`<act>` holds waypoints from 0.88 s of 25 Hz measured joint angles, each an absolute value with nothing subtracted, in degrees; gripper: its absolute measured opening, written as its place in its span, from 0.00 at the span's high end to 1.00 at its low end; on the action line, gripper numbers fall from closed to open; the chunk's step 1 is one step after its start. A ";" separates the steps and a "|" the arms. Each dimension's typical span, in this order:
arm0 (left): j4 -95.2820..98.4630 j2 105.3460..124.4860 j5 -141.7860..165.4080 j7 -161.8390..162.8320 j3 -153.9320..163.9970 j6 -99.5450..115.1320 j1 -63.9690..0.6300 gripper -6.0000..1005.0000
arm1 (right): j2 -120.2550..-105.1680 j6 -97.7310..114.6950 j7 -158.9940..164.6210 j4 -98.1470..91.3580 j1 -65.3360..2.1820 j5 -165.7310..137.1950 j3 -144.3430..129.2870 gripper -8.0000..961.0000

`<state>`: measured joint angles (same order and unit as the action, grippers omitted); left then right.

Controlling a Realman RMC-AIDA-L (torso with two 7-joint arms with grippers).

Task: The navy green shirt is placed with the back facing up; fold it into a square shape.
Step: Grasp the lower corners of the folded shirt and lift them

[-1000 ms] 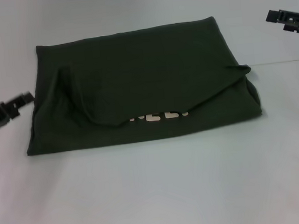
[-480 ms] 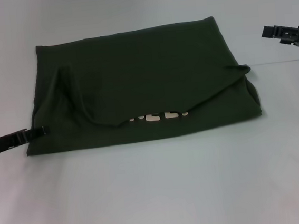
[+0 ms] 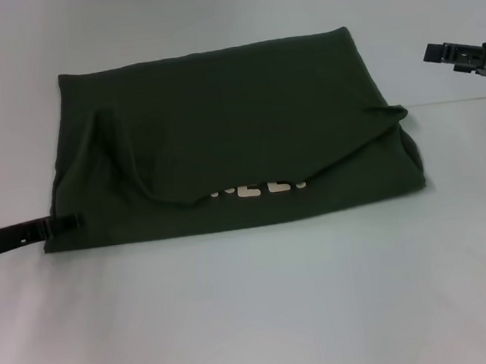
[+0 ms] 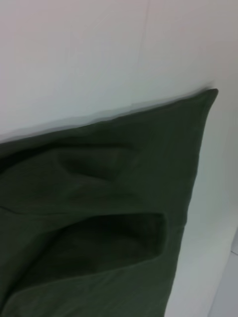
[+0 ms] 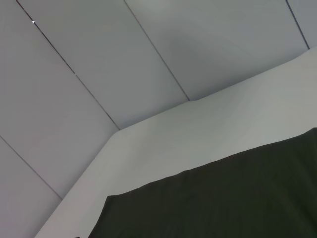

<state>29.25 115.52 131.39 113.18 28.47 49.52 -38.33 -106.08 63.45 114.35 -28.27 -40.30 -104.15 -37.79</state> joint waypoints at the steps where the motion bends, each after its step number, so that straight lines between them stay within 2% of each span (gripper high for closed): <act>1: 29.15 115.54 131.64 113.18 28.48 49.44 -38.33 0.24 | -106.08 63.45 114.35 -28.26 -40.32 -104.15 -37.79 0.10; 21: 27.95 115.75 132.37 112.66 29.96 48.41 -38.32 0.25 | -106.08 62.89 114.39 -28.23 -40.70 -104.24 -39.07 0.10; 22: 27.95 115.77 132.37 112.64 29.96 48.27 -38.32 0.28 | -106.08 62.89 114.45 -28.23 -40.69 -104.24 -39.09 0.10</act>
